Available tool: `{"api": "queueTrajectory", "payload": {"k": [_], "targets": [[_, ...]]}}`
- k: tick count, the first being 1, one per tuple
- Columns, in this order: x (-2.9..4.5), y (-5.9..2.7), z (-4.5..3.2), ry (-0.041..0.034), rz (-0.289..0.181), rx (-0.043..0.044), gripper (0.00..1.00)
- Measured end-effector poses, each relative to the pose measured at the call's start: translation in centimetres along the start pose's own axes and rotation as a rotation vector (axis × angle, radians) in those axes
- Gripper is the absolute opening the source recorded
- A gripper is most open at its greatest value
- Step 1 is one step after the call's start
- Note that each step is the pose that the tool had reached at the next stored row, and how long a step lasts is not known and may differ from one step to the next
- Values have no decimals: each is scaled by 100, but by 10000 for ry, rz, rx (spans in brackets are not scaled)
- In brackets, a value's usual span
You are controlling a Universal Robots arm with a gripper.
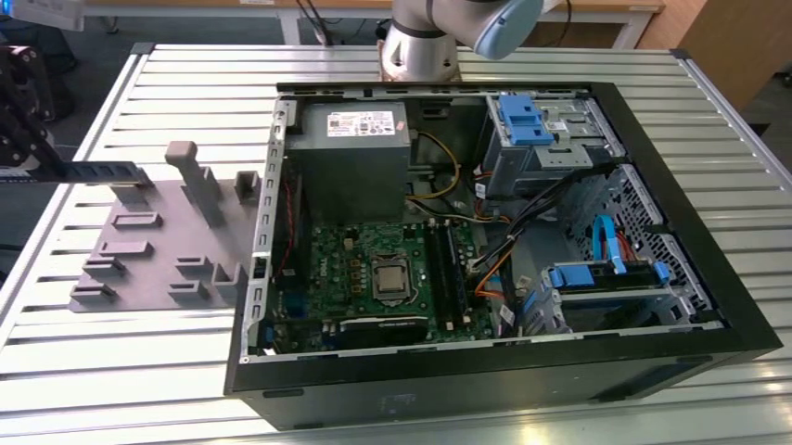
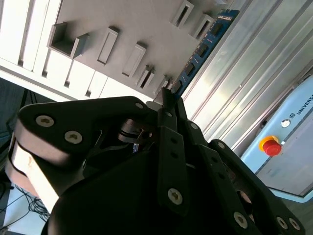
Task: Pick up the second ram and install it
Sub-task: 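Pick up the second ram and move it above second insertion slot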
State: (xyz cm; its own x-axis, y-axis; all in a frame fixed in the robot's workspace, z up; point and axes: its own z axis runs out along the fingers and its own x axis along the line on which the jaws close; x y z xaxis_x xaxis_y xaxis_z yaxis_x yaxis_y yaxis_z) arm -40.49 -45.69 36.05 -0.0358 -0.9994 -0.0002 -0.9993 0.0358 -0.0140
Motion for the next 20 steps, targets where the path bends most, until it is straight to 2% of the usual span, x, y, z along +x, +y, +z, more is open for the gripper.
{"api": "queueTrajectory", "payload": {"k": [20], "targets": [[0,-4,-295,0,0,0,14]]}}
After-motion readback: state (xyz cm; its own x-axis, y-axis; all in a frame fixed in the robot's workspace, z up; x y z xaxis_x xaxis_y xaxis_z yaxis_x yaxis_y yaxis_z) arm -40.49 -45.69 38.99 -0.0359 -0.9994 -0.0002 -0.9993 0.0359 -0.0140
